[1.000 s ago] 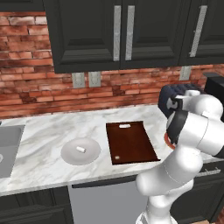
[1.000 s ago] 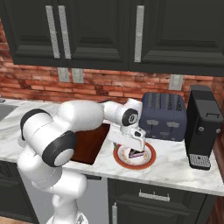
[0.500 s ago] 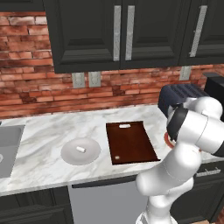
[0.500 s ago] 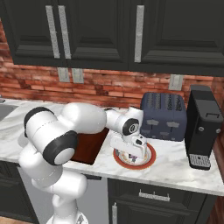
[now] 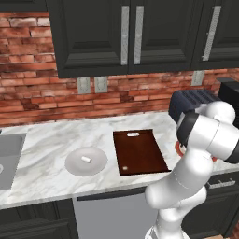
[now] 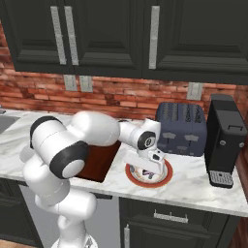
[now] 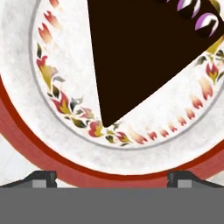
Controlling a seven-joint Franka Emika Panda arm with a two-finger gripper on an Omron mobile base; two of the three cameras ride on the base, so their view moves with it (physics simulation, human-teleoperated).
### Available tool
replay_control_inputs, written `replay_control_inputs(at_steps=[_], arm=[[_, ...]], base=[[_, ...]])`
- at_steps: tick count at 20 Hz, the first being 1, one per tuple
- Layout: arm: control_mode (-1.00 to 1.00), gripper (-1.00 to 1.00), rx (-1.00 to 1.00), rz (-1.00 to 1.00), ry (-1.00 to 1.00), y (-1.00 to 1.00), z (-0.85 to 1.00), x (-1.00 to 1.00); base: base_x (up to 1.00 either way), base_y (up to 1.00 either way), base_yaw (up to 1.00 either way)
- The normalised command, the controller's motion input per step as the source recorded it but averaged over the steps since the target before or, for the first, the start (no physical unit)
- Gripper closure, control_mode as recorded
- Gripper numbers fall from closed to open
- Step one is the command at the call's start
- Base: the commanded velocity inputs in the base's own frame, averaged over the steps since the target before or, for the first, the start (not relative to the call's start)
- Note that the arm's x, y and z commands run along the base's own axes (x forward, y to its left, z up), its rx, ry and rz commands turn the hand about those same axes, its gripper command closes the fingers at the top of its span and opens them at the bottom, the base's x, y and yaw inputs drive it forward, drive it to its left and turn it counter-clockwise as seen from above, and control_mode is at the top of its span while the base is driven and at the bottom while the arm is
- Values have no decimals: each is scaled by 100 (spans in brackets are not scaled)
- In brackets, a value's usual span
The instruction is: Move the dessert items from the plates to the tray.
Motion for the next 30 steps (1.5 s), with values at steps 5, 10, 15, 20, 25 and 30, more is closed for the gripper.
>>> replay_control_inputs(at_steps=[5, 10, 15, 20, 25, 30], arm=[[-100, -100, 0, 0, -5, 0, -6, 5], [-100, -100, 0, 0, -14, 0, -13, 3], [-100, -100, 0, -3, -6, -4, -6, 0], [-100, -100, 0, -5, 0, -8, 0, 6], [-100, -100, 0, -5, 0, -5, 0, 11], [-100, -100, -2, -4, 0, 0, -7, 12]], base=[[0, 0, 0], [0, 0, 0], [0, 0, 0], [0, 0, 0], [0, 0, 0], [0, 0, 0]])
